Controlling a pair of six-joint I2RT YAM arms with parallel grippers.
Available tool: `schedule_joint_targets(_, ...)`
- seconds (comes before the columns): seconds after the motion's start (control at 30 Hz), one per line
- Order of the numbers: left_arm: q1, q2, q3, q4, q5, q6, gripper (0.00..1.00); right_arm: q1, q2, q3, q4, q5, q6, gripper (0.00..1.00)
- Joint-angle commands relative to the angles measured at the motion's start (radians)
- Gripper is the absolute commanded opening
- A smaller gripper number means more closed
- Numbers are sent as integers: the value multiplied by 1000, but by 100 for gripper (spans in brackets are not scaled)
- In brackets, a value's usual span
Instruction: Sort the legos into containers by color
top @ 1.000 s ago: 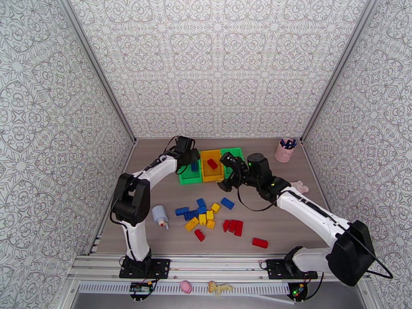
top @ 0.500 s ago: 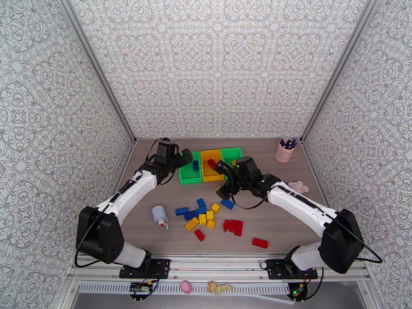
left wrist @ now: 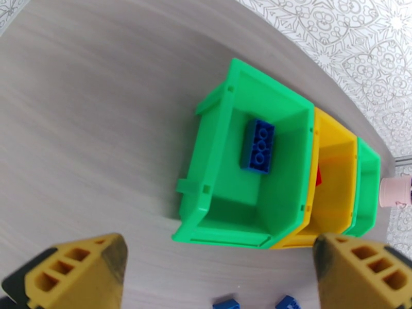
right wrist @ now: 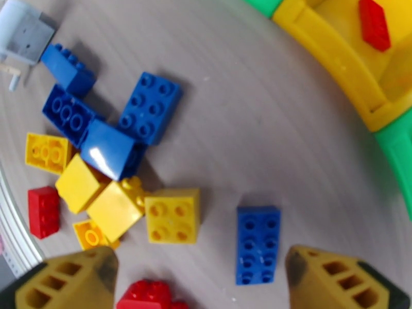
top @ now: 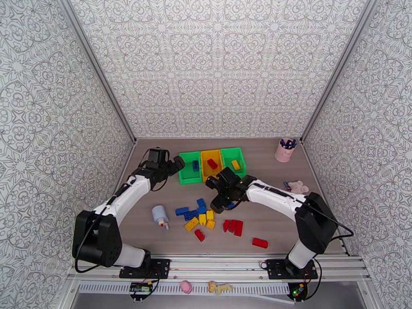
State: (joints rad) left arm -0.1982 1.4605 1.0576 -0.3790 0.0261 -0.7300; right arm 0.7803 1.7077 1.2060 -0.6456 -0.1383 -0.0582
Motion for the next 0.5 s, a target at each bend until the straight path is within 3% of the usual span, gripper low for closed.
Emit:
schedule_joint_targets(0.0,5,-8,-15,17,18,-3,100,13,46,57,-50,-37,34,77)
schedule_joint_targets(0.27,4,-10,-30,20,9,6,100,26,143,119,-85,-42,23,73)
schedule_joint_targets(0.37,3,-12,-35,22,-3,1,100,27,169,129,-77,-40,26,61)
schedule_joint_targets(0.47,2,-12,-38,22,-5,1,100,28,184,130,-63,-40,26,59)
